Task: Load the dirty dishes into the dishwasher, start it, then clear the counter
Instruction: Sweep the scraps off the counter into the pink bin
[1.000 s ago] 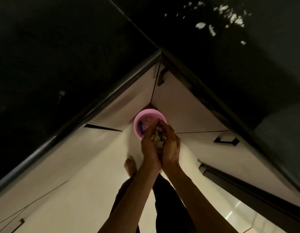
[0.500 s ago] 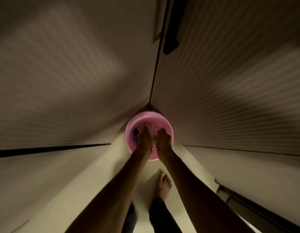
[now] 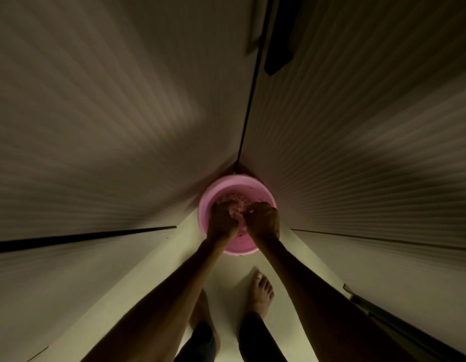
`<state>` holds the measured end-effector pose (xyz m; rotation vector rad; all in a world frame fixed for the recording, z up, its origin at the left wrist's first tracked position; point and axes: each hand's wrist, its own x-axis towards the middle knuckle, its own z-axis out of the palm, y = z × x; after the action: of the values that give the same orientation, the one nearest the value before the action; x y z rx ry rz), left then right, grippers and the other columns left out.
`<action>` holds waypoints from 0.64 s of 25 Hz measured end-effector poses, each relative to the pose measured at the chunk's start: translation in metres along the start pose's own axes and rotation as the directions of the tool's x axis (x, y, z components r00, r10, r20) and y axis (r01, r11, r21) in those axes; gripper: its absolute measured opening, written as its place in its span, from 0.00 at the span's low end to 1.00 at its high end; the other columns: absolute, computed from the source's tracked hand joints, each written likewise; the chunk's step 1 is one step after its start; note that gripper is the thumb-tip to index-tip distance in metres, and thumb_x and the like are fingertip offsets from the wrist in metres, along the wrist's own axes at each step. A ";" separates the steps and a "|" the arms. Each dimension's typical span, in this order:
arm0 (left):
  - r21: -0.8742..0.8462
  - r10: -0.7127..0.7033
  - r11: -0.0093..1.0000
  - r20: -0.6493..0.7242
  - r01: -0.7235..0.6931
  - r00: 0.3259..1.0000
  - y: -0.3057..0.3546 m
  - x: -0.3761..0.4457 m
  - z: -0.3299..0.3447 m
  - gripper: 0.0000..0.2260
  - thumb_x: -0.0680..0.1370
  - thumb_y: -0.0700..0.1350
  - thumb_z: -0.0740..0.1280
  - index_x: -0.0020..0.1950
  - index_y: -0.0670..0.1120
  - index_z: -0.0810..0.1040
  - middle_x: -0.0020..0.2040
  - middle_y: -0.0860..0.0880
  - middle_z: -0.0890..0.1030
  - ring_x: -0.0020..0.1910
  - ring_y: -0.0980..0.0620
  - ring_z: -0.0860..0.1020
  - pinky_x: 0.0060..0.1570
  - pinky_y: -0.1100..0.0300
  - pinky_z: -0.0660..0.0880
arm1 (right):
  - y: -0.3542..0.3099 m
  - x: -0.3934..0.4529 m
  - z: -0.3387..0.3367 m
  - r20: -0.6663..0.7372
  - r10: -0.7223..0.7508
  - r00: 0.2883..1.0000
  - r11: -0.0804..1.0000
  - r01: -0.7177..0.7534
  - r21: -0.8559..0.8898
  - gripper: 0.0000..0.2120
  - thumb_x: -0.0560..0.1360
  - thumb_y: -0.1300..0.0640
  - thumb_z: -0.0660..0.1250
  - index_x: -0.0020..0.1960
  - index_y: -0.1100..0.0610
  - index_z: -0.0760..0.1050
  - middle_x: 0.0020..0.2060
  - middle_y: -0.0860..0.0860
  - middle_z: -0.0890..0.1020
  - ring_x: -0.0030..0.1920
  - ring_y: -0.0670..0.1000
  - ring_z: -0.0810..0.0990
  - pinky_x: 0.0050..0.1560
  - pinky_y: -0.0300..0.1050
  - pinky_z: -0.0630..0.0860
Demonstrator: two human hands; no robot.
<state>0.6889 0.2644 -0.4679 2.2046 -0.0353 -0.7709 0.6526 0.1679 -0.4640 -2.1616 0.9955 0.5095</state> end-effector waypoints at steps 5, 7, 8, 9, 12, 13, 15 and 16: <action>0.070 -0.040 0.997 0.022 0.039 0.999 0.037 -0.040 -0.038 0.17 0.82 0.45 0.61 0.70 0.44 0.72 0.63 0.44 0.79 0.62 0.44 0.77 0.62 0.52 0.74 | -0.031 -0.050 -0.047 0.062 -0.119 0.991 0.990 0.114 0.079 0.18 0.82 0.52 0.59 0.70 0.57 0.71 0.61 0.55 0.80 0.61 0.54 0.78 0.59 0.40 0.72; 0.017 -0.050 0.999 0.017 0.050 0.999 0.061 -0.061 -0.058 0.16 0.83 0.48 0.59 0.69 0.45 0.73 0.62 0.45 0.80 0.60 0.46 0.79 0.61 0.54 0.75 | -0.047 -0.072 -0.068 0.017 -0.149 0.989 0.984 0.147 0.100 0.17 0.84 0.53 0.55 0.67 0.58 0.73 0.57 0.55 0.82 0.57 0.54 0.80 0.50 0.35 0.72; -0.014 -0.059 0.998 0.011 0.059 0.998 0.075 -0.072 -0.067 0.16 0.83 0.47 0.59 0.69 0.44 0.74 0.62 0.45 0.79 0.60 0.47 0.78 0.61 0.57 0.73 | -0.057 -0.087 -0.080 -0.011 -0.164 0.986 0.982 0.165 0.097 0.17 0.84 0.54 0.53 0.65 0.59 0.75 0.55 0.56 0.82 0.54 0.54 0.81 0.47 0.34 0.72; -0.037 -0.049 0.998 -0.002 0.049 0.999 0.088 -0.083 -0.077 0.16 0.82 0.47 0.60 0.68 0.43 0.74 0.62 0.46 0.79 0.61 0.47 0.77 0.61 0.60 0.71 | -0.066 -0.101 -0.093 -0.024 -0.175 0.984 0.978 0.177 0.112 0.17 0.84 0.54 0.52 0.63 0.60 0.75 0.53 0.56 0.83 0.52 0.54 0.82 0.43 0.33 0.72; -0.069 -0.003 0.998 -0.032 0.001 0.999 0.123 -0.111 -0.101 0.15 0.82 0.45 0.60 0.67 0.42 0.75 0.62 0.46 0.78 0.63 0.48 0.76 0.63 0.61 0.68 | -0.086 -0.134 -0.116 -0.105 -0.171 0.980 0.960 0.190 0.207 0.17 0.84 0.56 0.53 0.58 0.62 0.78 0.47 0.57 0.84 0.46 0.54 0.84 0.33 0.32 0.74; -0.081 0.016 0.997 -0.038 -0.019 0.999 0.133 -0.121 -0.108 0.15 0.82 0.45 0.60 0.66 0.42 0.75 0.62 0.46 0.79 0.63 0.48 0.76 0.65 0.58 0.69 | -0.094 -0.149 -0.126 -0.142 -0.182 0.973 0.949 0.212 0.235 0.17 0.84 0.55 0.54 0.57 0.62 0.78 0.45 0.56 0.84 0.45 0.54 0.85 0.33 0.31 0.75; -0.084 0.062 0.994 -0.073 -0.068 0.995 0.154 -0.147 -0.122 0.14 0.82 0.46 0.60 0.65 0.43 0.77 0.61 0.46 0.80 0.62 0.48 0.77 0.65 0.53 0.72 | -0.108 -0.179 -0.149 -0.212 -0.225 0.951 0.923 0.278 0.265 0.21 0.83 0.50 0.53 0.56 0.63 0.79 0.44 0.55 0.85 0.42 0.53 0.85 0.37 0.37 0.81; -0.100 0.083 0.991 -0.093 -0.092 0.992 0.168 -0.162 -0.131 0.14 0.82 0.47 0.60 0.64 0.44 0.78 0.60 0.47 0.80 0.61 0.49 0.78 0.65 0.53 0.73 | -0.112 -0.193 -0.160 -0.231 -0.252 0.940 0.910 0.311 0.275 0.24 0.82 0.47 0.52 0.57 0.63 0.79 0.45 0.54 0.84 0.43 0.51 0.84 0.41 0.37 0.82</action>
<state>0.6634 0.2791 -0.2022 2.1208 -0.0466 -0.6121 0.6281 0.2011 -0.1924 -2.0457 0.7790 0.0035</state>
